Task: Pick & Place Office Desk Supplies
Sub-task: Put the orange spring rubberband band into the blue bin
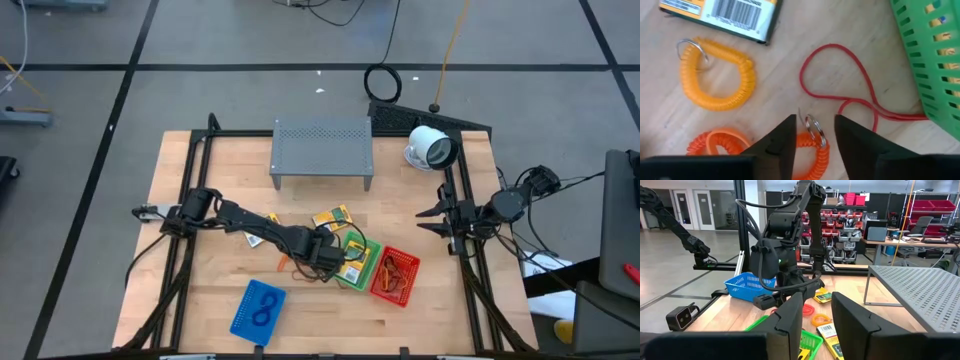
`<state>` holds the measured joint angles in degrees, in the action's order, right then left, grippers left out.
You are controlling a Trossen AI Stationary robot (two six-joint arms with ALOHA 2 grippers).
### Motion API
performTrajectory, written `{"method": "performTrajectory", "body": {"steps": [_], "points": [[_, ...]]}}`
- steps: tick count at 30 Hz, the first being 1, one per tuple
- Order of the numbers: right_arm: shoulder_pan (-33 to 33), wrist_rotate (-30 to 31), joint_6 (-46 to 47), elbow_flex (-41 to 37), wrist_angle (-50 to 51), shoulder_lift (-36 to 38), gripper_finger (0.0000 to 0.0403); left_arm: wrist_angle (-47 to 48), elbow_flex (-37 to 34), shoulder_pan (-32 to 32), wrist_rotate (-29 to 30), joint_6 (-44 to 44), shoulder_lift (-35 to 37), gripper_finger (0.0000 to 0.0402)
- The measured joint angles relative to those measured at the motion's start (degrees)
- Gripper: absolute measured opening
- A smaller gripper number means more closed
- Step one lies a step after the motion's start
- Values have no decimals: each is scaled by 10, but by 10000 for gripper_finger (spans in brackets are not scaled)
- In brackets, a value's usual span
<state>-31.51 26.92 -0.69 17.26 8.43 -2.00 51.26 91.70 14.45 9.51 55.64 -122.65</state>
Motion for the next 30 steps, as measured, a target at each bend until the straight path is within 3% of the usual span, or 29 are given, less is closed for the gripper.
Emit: {"method": "performTrajectory", "body": {"steps": [7, 17, 23, 30], "points": [[0, 0, 0, 0, 0, 0, 95, 2, 0, 0, 10, -12, 0, 13], [0, 0, 0, 0, 0, 0, 95, 1, 0, 6, 2, -21, 0, 6], [0, 0, 0, 0, 0, 0, 95, -10, 11, 15, 40, -30, 5, 4], [0, 0, 0, 0, 0, 0, 94, -4, 86, 26, 104, -76, 6, 3]]}}
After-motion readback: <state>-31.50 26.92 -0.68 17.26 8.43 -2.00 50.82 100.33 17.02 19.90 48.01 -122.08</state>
